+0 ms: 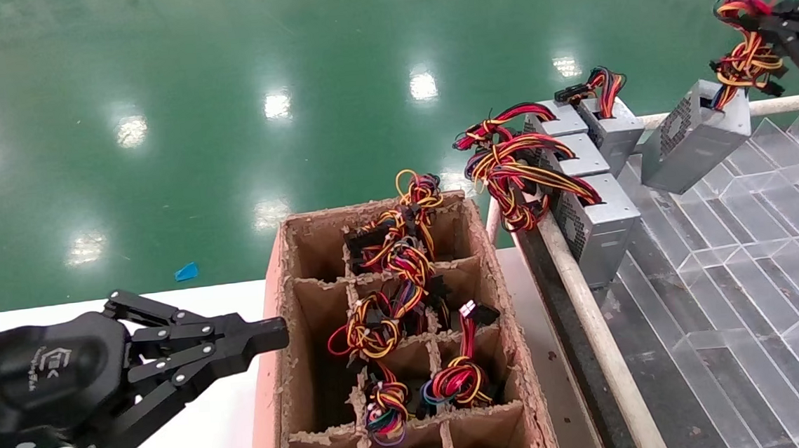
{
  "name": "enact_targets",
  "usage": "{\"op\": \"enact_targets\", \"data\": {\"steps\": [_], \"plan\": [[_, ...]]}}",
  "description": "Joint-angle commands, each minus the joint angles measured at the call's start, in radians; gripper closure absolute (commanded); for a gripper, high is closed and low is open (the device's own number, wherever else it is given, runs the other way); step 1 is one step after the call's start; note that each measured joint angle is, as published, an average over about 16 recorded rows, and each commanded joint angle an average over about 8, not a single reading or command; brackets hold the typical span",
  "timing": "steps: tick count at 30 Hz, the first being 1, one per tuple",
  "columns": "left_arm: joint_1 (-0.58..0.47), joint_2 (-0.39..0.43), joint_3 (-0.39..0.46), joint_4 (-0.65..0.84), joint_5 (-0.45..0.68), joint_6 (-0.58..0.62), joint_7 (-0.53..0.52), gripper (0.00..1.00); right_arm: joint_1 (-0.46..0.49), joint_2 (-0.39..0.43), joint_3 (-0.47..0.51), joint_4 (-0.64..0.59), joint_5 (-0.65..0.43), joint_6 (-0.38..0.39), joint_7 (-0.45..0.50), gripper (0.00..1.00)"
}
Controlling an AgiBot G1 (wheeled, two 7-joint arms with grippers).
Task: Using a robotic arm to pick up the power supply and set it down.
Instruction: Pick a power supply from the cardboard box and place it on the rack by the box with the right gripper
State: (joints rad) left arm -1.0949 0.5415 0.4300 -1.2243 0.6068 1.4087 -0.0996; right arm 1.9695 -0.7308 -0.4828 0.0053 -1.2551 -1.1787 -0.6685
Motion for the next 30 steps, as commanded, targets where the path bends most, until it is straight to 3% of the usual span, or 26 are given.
{"op": "enact_targets", "data": {"steps": [1, 12, 30], "plan": [[0.000, 0.000, 0.000, 0.000, 0.000, 0.000, 0.000, 1.00, -0.007, -0.013, -0.001, -0.008, -0.001, 0.023, -0.003, 1.00], [0.000, 0.000, 0.000, 0.000, 0.000, 0.000, 0.000, 1.00, -0.011, -0.039, 0.000, 0.000, 0.000, 0.129, -0.039, 1.00], [0.000, 0.000, 0.000, 0.000, 0.000, 0.000, 0.000, 1.00, -0.002, -0.079, -0.001, -0.002, -0.001, 0.152, -0.056, 1.00]]}}
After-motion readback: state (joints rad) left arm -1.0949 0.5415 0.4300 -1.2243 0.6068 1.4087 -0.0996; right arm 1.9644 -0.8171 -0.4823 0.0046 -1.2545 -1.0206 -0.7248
